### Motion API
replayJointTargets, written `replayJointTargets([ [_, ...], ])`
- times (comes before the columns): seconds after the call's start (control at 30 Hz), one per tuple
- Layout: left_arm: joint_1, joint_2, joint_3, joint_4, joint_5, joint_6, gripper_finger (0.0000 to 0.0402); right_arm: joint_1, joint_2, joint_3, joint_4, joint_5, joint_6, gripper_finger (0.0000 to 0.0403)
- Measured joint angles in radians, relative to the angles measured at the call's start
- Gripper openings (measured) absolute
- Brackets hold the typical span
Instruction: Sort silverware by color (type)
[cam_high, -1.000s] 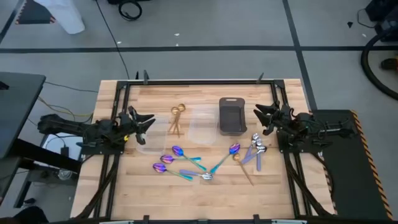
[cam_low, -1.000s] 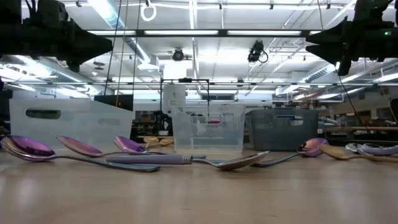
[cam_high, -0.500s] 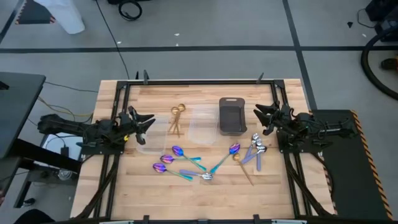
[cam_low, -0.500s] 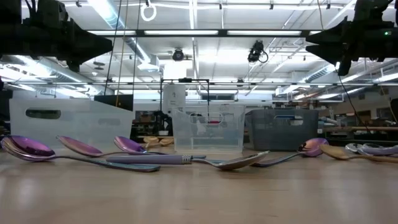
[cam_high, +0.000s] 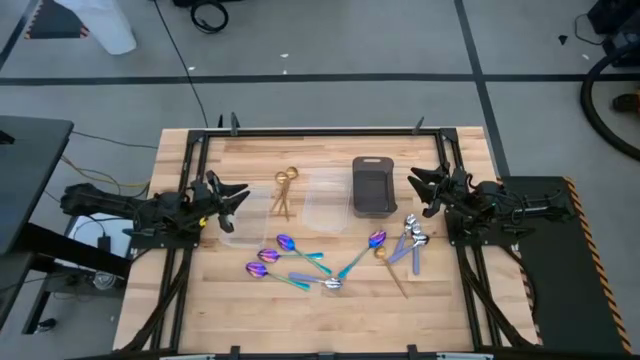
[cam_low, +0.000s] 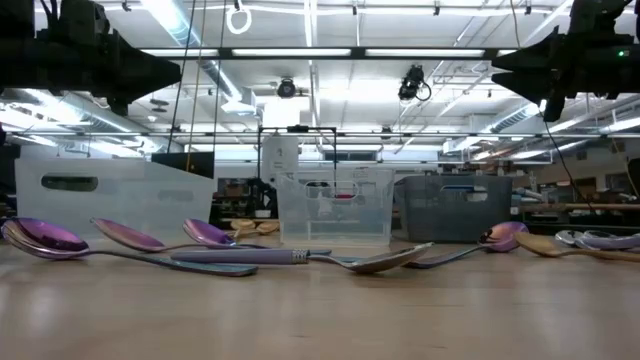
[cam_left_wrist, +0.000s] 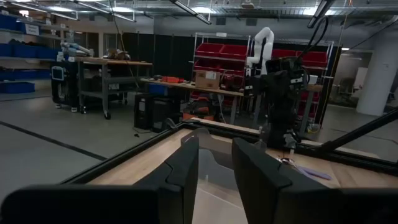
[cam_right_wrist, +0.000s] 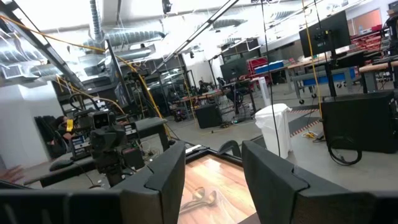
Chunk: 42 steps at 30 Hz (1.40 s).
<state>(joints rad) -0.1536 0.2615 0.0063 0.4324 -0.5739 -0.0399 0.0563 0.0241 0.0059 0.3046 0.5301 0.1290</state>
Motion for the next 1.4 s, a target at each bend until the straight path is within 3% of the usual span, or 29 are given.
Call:
replayJointTargets([
  [1.2,0.000,0.000,0.000,0.000,0.000,-0.003,0.0105,0.000,0.000,0.000,0.000,0.000,0.000,0.0168],
  [1.4,0.000,0.000,0.000,0.001,0.000,-0.149,0.0105,-0.001,0.000,0.000,0.018,0.002,-0.030,0.0168],
])
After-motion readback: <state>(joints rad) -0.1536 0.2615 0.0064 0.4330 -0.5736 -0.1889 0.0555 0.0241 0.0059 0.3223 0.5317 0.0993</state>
